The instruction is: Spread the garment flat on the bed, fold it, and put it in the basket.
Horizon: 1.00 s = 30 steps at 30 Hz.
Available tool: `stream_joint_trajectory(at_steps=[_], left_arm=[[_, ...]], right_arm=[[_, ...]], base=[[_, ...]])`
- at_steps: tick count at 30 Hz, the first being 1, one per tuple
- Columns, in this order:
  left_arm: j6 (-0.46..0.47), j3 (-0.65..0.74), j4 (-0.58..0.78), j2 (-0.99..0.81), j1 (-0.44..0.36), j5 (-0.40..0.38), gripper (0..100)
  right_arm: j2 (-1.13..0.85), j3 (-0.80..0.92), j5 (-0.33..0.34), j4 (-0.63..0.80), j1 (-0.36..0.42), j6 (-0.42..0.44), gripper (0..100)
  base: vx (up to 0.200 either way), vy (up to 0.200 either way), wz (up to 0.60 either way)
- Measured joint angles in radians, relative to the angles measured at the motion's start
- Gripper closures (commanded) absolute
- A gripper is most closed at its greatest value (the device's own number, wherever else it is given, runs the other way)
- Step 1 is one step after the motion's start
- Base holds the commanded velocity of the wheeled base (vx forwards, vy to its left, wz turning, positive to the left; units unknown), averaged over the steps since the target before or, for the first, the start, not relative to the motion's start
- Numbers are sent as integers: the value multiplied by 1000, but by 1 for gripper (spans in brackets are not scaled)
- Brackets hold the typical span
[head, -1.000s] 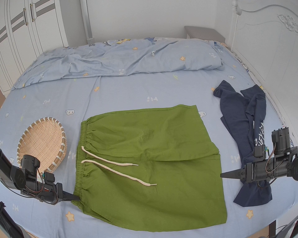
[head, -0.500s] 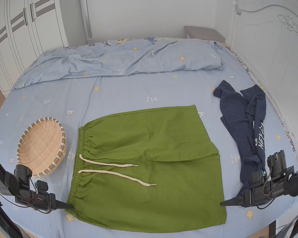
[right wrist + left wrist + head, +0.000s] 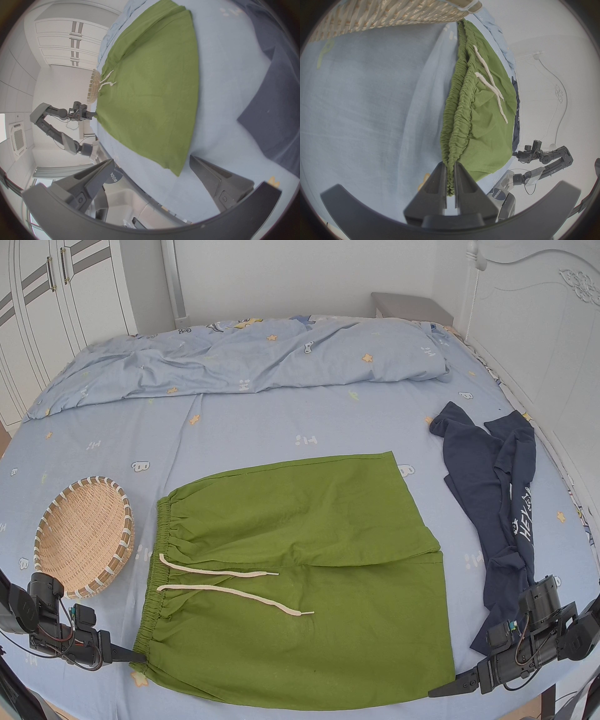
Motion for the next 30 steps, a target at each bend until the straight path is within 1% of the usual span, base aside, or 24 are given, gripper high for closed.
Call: stream_joint_trajectory(at_steps=[2, 5, 10, 24, 30], left_arm=[[0, -1, 0, 1, 0, 0, 100], [0, -3, 0, 1, 0, -1, 100], [-1, -3, 0, 2, 0, -1, 100], [-4, -3, 0, 3, -4, -1, 100], [-4, -4, 0, 3, -2, -1, 100]], right_arm=[[5, 6, 24, 0, 5, 2, 0], [13, 9, 34, -1, 7, 3, 0], [32, 8, 71, -2, 10, 3, 0], [94, -14, 76, -36, 12, 3, 0], [101, -18, 77, -48, -6, 4, 0]], base=[[0, 0, 0], [0, 0, 0], [0, 0, 0], [0, 0, 0], [0, 0, 0]])
